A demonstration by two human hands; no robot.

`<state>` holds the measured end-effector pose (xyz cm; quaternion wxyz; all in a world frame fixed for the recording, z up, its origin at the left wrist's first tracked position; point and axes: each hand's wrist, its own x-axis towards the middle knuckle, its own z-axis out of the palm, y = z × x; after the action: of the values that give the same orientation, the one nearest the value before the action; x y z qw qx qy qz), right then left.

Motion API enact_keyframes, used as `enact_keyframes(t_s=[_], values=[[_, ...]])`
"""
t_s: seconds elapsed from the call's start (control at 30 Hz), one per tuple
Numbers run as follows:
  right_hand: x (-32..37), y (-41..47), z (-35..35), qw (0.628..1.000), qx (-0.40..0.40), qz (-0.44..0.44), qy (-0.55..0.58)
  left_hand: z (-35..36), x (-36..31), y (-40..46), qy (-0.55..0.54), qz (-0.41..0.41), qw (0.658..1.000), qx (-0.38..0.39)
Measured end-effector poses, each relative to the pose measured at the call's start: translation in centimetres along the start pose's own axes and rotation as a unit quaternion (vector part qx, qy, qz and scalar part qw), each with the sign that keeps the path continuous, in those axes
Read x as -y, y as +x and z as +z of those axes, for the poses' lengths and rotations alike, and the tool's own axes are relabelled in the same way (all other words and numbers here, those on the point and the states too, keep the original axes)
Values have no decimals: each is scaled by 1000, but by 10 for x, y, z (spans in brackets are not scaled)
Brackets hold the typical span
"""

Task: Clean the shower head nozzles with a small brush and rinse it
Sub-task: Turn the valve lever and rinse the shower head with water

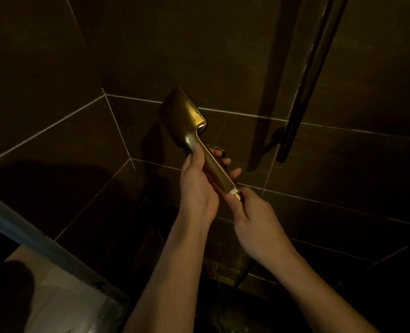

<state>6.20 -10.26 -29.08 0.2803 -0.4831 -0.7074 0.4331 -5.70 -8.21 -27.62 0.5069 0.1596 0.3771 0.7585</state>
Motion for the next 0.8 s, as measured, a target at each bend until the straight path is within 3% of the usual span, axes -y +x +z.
enact_keyframes(t_s=[0.07,0.27,0.57,0.8], values=[[-4,1,1,1000,-1,-4,-14,-2,-1,0,-5,-14,1000,20],[-6,-3,12,999,15,-19,-43,7,-3,-1,9,-31,999,-21],[0,-7,9,999,19,-44,-21,5,-1,-2,72,36,997,4],[-6,-4,5,1000,-1,-16,-12,2,1,-11,19,15,1000,-17]])
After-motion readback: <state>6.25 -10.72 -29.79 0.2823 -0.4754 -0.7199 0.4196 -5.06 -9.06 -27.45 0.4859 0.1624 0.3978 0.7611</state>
